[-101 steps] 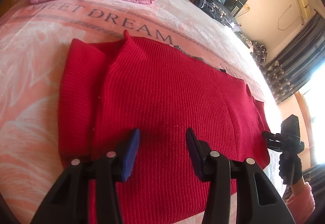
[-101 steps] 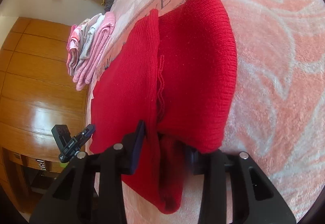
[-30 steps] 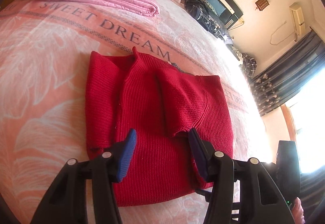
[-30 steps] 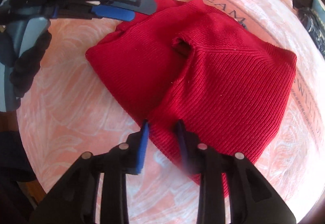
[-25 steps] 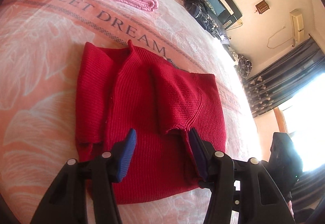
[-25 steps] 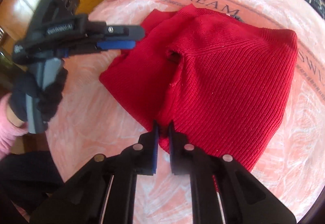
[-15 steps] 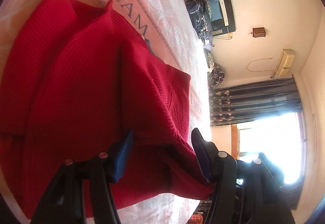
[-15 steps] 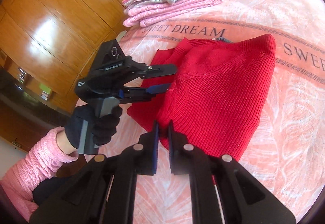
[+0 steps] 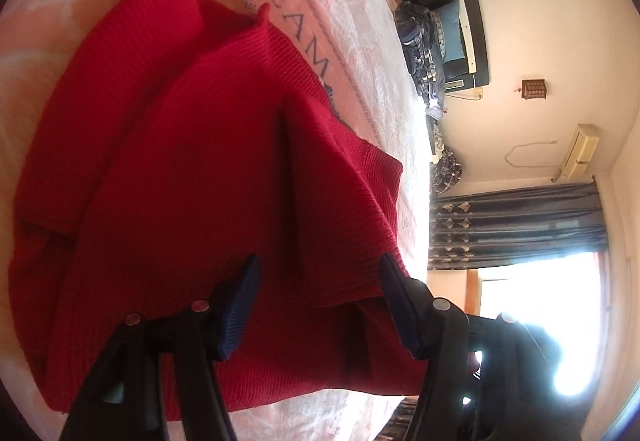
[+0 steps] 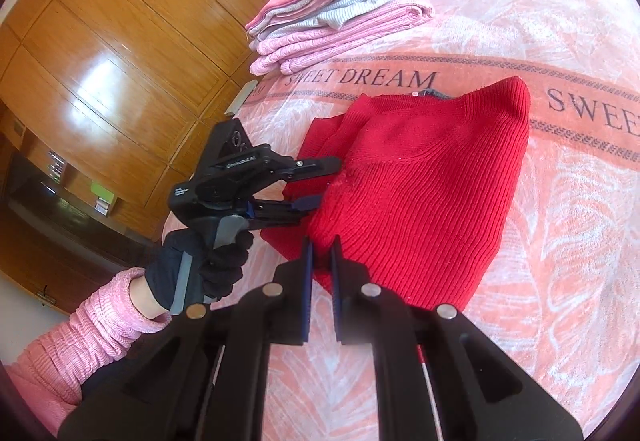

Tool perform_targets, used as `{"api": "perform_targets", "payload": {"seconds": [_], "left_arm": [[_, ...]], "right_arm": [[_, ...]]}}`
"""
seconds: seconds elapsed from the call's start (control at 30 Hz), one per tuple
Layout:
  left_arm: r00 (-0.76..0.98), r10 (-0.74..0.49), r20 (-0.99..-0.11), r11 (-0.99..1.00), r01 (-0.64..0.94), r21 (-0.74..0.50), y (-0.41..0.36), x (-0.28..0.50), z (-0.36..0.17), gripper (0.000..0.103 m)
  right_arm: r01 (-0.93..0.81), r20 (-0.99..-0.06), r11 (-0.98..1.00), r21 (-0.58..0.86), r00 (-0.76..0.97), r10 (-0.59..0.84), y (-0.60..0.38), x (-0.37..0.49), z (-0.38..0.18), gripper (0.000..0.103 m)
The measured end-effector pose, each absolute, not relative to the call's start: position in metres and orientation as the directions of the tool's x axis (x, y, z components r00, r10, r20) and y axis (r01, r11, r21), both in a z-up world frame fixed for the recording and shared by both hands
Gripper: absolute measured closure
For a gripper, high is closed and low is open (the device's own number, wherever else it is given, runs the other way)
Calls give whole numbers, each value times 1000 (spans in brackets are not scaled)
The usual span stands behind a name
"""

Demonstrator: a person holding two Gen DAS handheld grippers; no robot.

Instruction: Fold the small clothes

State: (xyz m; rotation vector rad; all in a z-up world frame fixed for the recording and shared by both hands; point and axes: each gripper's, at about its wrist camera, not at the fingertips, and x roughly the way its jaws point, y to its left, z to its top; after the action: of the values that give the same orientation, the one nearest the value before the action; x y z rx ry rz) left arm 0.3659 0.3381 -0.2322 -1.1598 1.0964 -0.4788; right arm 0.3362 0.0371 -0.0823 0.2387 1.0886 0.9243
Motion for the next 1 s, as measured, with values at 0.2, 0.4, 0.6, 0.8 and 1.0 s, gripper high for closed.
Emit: {"api": "perform_targets", "payload": {"seconds": [0.2, 0.4, 0.6, 0.8, 1.0], "left_arm": [[455, -846, -277, 242, -133, -961, 321, 389, -236, 41], [488, -838, -243, 238, -72, -969, 321, 391, -228, 35], [415, -863, -290, 284, -77, -956, 287, 409, -242, 33], [399, -880, -257, 270, -25, -963, 275, 415, -233, 56], [414, -871, -266, 319, 63, -946, 292, 417, -218, 80]], "right_arm": [[-543, -658, 615, 572, 145, 739, 42, 333, -80, 96], [-560, -678, 614, 556, 122, 725, 42, 322, -90, 96], [-562, -679, 608, 561, 108, 726, 48, 318, -96, 96], [-565, -664, 597, 569, 113, 739, 50, 318, -90, 96], [-568, -655, 581, 584, 93, 750, 71, 316, -95, 96]]}}
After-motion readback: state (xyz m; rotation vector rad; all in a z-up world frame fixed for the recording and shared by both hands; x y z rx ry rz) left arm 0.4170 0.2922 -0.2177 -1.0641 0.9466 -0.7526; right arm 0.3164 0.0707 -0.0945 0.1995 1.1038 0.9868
